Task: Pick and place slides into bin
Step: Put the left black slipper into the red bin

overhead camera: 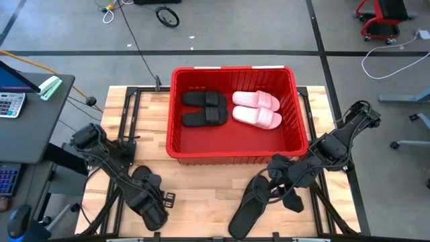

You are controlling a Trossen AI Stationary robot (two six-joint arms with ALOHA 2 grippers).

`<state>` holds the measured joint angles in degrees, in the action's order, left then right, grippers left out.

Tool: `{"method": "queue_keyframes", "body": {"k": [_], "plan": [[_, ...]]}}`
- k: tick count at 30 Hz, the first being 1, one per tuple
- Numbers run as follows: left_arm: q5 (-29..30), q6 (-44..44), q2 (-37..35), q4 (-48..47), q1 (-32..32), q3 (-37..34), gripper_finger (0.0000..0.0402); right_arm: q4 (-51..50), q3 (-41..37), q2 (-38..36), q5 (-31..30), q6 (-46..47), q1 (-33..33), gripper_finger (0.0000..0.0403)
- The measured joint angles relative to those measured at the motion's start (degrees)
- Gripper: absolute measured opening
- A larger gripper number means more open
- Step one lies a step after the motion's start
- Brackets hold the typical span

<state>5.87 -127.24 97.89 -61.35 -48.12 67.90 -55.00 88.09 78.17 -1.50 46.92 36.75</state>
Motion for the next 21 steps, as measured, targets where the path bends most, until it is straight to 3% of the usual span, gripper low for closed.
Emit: {"method": "queue_keyframes", "body": {"k": [5, 16, 21], "plan": [[-0.96, 0.18, 0.0, -2.8, 0.45, 0.0, 0.0075, 1.46, 0.0, 0.0, -0.22, -0.48, 0.0, 0.0132], [-1.47, 0.39, 0.68, -3.2, 1.69, -0.04, 0.0146, 1.7, 0.0, 0.0, -0.26, -2.04, 0.0, 0.0132], [-1.01, 0.83, 2.02, -3.5, 2.48, -0.07, 0.0156, 1.7, 0.0, 0.0, -0.26, -2.1, 0.0, 0.0132]]}}
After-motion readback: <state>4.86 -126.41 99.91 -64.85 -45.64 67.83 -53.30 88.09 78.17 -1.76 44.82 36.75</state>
